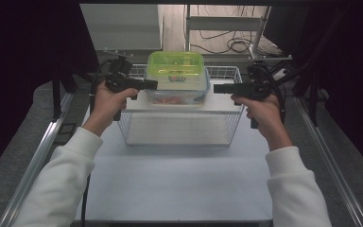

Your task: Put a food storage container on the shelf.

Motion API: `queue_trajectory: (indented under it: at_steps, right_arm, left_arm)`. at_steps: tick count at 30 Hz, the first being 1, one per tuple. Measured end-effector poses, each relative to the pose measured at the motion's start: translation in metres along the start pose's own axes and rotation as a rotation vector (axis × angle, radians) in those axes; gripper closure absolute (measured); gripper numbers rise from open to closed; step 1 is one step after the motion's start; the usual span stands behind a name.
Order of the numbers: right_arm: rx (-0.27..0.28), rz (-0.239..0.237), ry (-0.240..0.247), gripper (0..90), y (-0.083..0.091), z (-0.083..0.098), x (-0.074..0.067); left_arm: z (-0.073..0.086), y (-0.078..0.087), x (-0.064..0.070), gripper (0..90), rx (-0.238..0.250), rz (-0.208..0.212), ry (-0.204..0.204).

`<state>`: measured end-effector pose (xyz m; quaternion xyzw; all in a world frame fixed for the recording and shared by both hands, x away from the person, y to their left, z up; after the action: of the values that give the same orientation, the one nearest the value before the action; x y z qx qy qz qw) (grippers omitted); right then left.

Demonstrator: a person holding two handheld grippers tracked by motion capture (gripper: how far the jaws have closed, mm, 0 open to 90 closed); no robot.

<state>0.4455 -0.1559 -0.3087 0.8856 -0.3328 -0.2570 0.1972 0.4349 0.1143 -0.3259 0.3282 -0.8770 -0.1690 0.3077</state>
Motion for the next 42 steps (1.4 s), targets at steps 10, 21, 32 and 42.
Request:
queue_trajectory:
  at_steps: [10,21,32,42]
  right_arm:
    - [-0.018,-0.025,0.031,43.3,0.002,0.024,0.000]
    - [0.008,-0.085,0.055,42.6,0.013,0.071,-0.001]
    - [-0.021,-0.104,0.060,42.3,0.009,0.121,0.005]
    - [-0.076,-0.107,0.061,42.0,-0.005,0.166,0.007]
  left_arm:
    - [0.034,0.025,0.007,70.9,0.010,-0.014,-0.018]
    - [0.087,0.037,0.012,29.2,0.033,-0.009,-0.046]
    - [0.142,0.034,-0.001,27.6,-0.012,-0.001,-0.011]
    - [0.193,0.023,-0.027,27.3,-0.071,-0.012,0.041]
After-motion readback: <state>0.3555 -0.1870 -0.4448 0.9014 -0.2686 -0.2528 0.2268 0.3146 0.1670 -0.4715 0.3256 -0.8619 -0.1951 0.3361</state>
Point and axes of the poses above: each handheld gripper's, and its own axes: y roughly backward along the jaws, z roughly out of its underside, x roughly to its right, the point moved 7 cm from there along -y, roughly forward along the jaws, and after that the axes turned 5 degrees about y, right-handed, at the moved point
